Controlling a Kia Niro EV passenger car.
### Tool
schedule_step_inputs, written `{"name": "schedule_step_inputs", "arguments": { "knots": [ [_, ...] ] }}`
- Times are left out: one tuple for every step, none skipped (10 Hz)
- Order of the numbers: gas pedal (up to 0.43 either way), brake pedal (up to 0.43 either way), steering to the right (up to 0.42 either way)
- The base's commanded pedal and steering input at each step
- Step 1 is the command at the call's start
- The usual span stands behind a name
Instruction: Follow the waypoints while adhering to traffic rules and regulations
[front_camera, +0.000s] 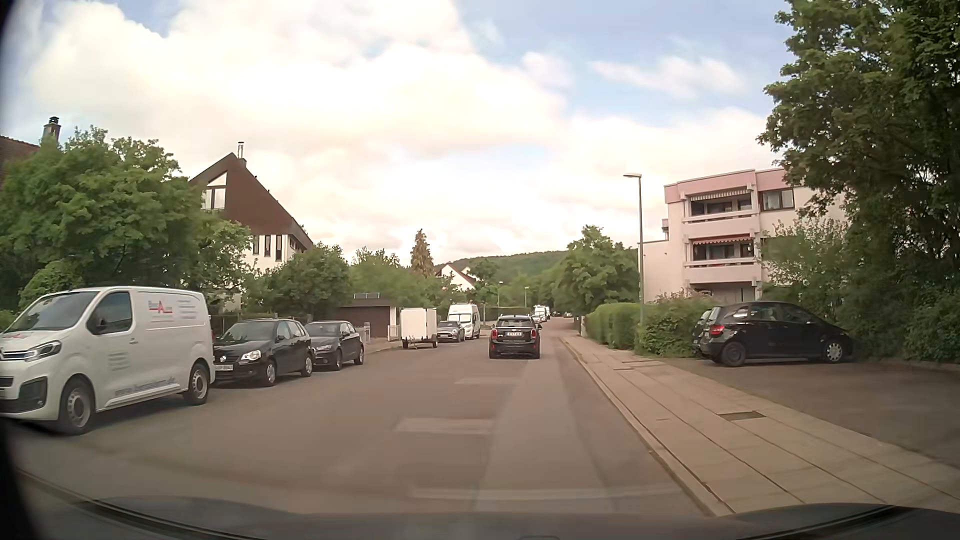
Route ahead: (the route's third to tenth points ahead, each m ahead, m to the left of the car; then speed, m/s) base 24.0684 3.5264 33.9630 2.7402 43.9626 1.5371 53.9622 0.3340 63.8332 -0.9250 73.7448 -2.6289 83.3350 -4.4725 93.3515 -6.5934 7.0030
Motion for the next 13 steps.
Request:
{"name": "schedule_step_inputs", "arguments": {
  "knots": [
    [0.028, 0.0, 0.037],
    [0.028, 0.0, 0.029],
    [0.028, 0.0, 0.025],
    [0.039, 0.0, 0.026],
    [0.039, 0.0, 0.027],
    [0.039, 0.0, 0.023],
    [0.039, 0.0, 0.019],
    [0.039, 0.0, 0.02],
    [0.039, 0.0, 0.022],
    [0.039, 0.0, 0.022],
    [0.059, 0.0, 0.017],
    [0.067, 0.0, 0.013],
    [0.067, 0.0, 0.011]
  ]
}}
